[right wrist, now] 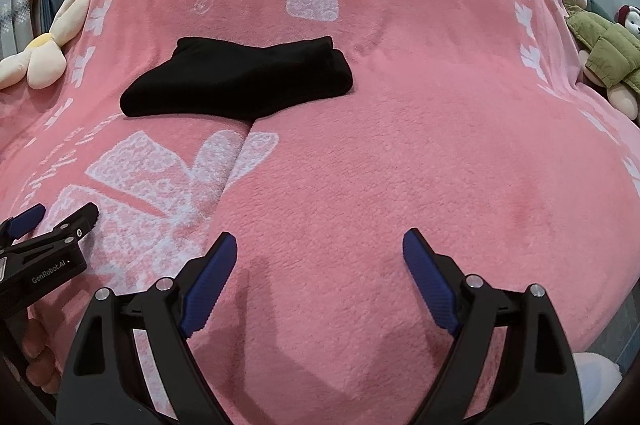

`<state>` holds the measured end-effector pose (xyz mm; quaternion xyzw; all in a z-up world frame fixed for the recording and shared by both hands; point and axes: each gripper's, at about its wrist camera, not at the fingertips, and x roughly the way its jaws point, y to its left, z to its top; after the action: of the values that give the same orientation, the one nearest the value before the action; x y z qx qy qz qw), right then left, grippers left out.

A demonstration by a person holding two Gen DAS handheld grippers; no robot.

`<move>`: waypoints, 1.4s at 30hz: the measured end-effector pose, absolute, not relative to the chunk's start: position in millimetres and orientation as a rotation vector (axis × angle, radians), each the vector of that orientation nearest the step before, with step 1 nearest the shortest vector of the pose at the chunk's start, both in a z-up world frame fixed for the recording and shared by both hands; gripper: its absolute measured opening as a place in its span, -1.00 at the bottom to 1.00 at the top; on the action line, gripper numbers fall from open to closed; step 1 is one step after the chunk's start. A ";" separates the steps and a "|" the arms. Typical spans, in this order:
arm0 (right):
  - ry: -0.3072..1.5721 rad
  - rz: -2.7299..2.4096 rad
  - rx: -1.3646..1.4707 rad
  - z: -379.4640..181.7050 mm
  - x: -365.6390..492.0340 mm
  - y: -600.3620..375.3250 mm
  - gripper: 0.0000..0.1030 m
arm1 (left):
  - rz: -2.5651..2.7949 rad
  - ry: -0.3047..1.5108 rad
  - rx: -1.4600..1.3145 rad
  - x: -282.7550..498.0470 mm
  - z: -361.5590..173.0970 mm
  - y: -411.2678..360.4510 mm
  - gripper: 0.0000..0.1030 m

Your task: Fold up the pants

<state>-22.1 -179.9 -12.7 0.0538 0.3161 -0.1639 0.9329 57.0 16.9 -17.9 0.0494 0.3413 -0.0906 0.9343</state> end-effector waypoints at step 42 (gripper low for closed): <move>0.642 -0.355 0.126 -14.0 -24.3 -167.2 0.61 | -0.181 0.679 0.075 51.6 -15.4 16.8 0.79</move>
<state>-24.3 -167.2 -14.0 0.0617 0.3135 -0.1732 0.9316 51.6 16.8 -15.4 0.0366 0.3325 -0.0884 0.9382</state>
